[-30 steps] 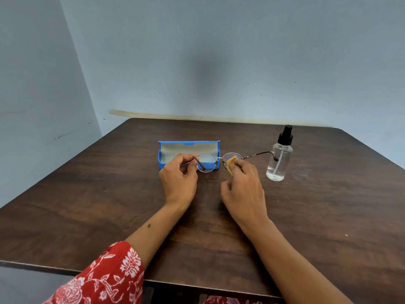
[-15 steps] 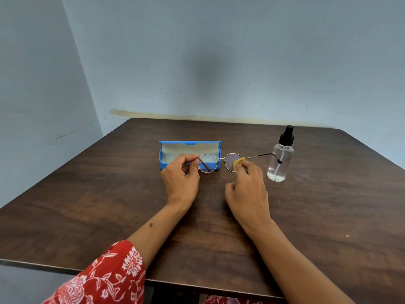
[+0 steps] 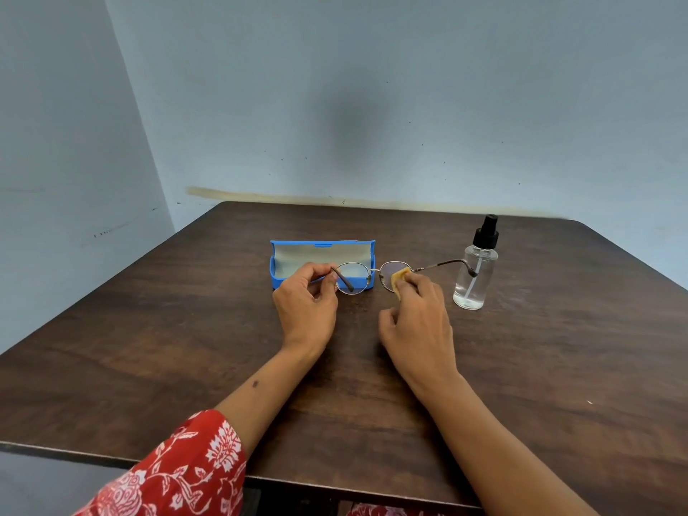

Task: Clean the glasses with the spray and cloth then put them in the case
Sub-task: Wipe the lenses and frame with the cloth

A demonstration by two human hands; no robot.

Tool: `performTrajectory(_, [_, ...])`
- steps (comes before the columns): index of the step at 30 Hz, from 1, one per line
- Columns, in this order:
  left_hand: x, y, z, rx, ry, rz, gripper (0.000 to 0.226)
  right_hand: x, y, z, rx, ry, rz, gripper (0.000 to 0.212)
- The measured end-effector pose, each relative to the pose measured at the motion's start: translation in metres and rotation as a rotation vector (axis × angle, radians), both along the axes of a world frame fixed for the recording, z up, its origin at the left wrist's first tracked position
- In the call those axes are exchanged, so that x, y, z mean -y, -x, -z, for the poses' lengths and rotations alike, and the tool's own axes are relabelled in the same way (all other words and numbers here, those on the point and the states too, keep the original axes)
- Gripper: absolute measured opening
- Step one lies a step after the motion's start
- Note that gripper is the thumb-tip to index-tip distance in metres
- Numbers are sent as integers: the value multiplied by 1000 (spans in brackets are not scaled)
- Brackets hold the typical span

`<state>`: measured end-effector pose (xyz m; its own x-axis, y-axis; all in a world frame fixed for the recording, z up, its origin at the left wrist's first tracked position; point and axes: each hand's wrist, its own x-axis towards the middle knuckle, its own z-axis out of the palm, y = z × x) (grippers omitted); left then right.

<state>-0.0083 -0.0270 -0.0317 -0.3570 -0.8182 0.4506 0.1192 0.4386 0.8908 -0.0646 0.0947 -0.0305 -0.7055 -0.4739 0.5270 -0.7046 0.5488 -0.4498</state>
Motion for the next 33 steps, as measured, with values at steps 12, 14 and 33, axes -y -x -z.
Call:
performTrajectory(12, [0,0,0,-1,11,-1,12,-1,1,-1,16,-12,31,44])
performTrajectory(14, [1,0,0,1,17,-3,12,0,-1,0,-8,-15,-44,40])
performTrajectory(33, [1,0,1,1,17,7,12,1,-2,1,-32,-10,-59,41])
